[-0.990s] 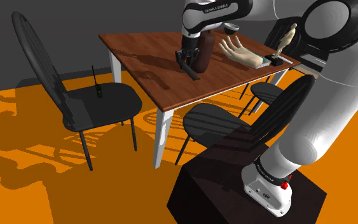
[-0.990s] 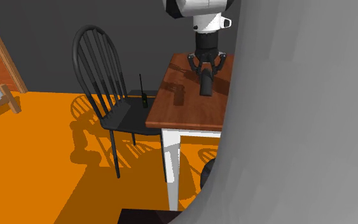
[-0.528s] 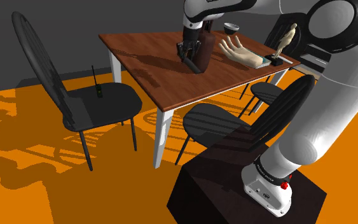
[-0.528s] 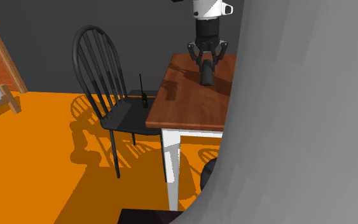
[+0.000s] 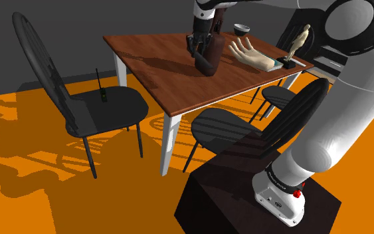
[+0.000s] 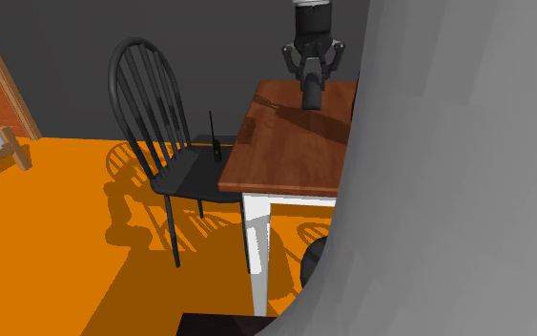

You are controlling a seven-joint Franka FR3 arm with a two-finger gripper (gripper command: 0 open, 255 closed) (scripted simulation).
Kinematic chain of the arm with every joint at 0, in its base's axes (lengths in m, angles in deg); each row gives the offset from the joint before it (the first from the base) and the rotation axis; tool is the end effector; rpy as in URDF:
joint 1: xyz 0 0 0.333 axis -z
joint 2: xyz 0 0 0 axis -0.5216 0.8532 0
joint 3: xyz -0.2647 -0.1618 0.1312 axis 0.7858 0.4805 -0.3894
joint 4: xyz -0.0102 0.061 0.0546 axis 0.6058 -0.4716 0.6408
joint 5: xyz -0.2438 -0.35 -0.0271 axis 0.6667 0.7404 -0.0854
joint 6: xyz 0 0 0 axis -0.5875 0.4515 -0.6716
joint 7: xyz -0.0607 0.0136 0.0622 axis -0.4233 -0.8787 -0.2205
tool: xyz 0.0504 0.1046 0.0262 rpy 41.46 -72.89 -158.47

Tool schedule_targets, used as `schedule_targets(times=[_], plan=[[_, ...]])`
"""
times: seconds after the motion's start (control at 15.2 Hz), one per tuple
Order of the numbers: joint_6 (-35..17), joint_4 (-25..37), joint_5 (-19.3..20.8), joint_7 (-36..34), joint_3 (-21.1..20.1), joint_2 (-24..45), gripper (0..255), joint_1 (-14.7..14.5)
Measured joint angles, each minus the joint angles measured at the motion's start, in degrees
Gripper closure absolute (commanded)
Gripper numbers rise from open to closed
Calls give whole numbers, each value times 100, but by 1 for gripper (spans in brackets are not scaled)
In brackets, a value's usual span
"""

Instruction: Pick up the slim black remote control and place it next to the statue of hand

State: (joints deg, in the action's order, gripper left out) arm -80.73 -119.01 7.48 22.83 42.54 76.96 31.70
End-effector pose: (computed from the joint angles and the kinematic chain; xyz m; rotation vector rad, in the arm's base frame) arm 0.6534 0.0053 0.5044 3.0547 -0.1762 0.0079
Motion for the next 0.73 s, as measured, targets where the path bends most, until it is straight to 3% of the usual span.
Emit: schedule_targets(times=[0.73], plan=[[736,716,-17,113,19,-24,255,27]])
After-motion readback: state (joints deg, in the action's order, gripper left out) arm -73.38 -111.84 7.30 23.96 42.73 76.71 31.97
